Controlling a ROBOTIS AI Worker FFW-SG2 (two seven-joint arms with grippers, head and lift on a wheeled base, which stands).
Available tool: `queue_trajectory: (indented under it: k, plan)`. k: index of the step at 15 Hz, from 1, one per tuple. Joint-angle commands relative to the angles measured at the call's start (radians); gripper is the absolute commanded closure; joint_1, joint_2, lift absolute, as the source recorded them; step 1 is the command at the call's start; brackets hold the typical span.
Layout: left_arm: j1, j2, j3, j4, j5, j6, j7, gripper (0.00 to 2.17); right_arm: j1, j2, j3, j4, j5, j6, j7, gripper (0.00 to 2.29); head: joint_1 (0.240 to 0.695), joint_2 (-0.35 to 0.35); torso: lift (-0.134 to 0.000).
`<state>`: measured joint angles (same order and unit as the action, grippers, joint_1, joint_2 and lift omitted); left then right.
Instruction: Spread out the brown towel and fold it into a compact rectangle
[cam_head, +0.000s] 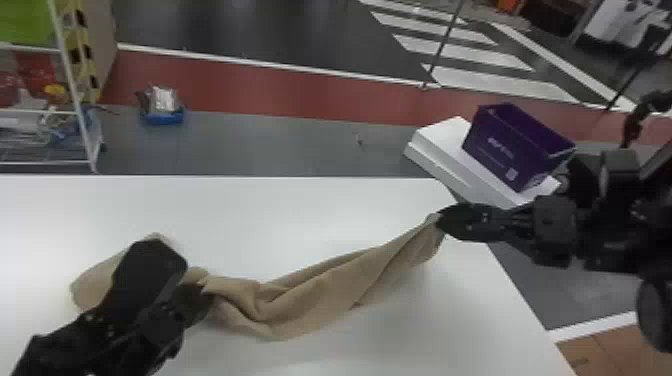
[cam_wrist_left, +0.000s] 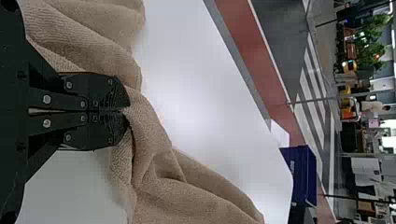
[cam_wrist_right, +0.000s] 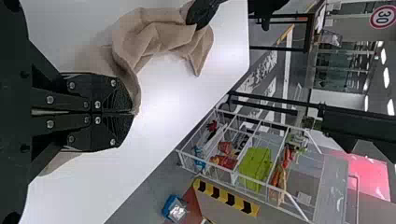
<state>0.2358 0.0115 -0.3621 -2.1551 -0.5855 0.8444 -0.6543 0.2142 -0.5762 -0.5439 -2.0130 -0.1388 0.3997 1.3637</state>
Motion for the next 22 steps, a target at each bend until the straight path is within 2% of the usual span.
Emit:
queue_trajectory:
  k: [1,2,3,4,7,9,10,12,15,18,19,21,22]
  plan:
    - [-0.102,-0.014,-0.052,0.115,-0.005,0.039,0.055,1.39,-0.001,0.006,0.024,-0.003,0.007,0.011,0.003,1.23,0.695,-0.350,-0.124]
    - [-0.101,-0.014,-0.061,0.116,0.000,0.039,0.114,0.84,-0.001,0.009,0.025,-0.003,0.008,0.017,0.003,1.23,0.695,-0.350,-0.124]
    - [-0.087,-0.014,-0.064,0.106,-0.005,0.039,0.137,0.12,-0.001,0.009,0.024,-0.004,0.010,0.020,0.003,1.23,0.695,-0.350,-0.124]
    - [-0.061,-0.014,-0.057,0.089,-0.008,0.042,0.163,0.00,-0.001,0.007,0.021,-0.003,0.010,0.023,0.003,1.23,0.695,-0.350,-0.124]
    - [0.054,-0.014,0.006,-0.029,-0.002,0.054,0.208,0.02,-0.019,0.001,0.024,0.000,0.004,0.143,0.003,1.23,0.695,-0.350,-0.124]
    - [0.106,-0.014,0.041,-0.091,0.003,0.051,0.202,0.02,-0.052,0.006,0.041,0.014,-0.011,0.195,0.003,1.23,0.695,-0.350,-0.124]
    - [0.131,-0.014,0.061,-0.118,0.003,0.051,0.186,0.02,-0.067,0.009,0.042,0.017,-0.042,0.253,-0.037,1.23,0.695,-0.350,-0.124]
    - [0.172,-0.014,0.089,-0.163,-0.007,0.051,0.114,0.02,-0.102,0.029,0.024,0.016,-0.107,0.360,-0.117,1.23,0.695,-0.335,-0.124]
    - [0.177,-0.007,0.104,-0.172,-0.022,0.051,0.050,0.02,-0.180,0.067,-0.018,0.013,-0.200,0.511,-0.199,1.23,0.695,-0.335,-0.124]
    - [0.152,-0.013,0.117,-0.186,-0.053,0.069,-0.007,0.02,-0.263,0.075,-0.041,0.014,-0.252,0.658,-0.291,1.23,0.695,-0.336,-0.124]
    - [0.149,-0.013,0.127,-0.206,-0.065,0.112,-0.013,0.02,-0.286,0.075,-0.051,0.027,-0.258,0.701,-0.314,1.23,0.695,-0.336,-0.124]
    - [0.165,-0.008,0.143,-0.243,-0.071,0.134,-0.128,0.02,-0.283,0.065,-0.041,0.037,-0.252,0.707,-0.319,1.23,0.695,-0.334,-0.124]
    - [0.184,-0.008,0.129,-0.255,-0.071,0.143,-0.143,0.02,-0.280,0.069,-0.027,0.040,-0.246,0.707,-0.319,1.23,0.695,-0.336,-0.124]
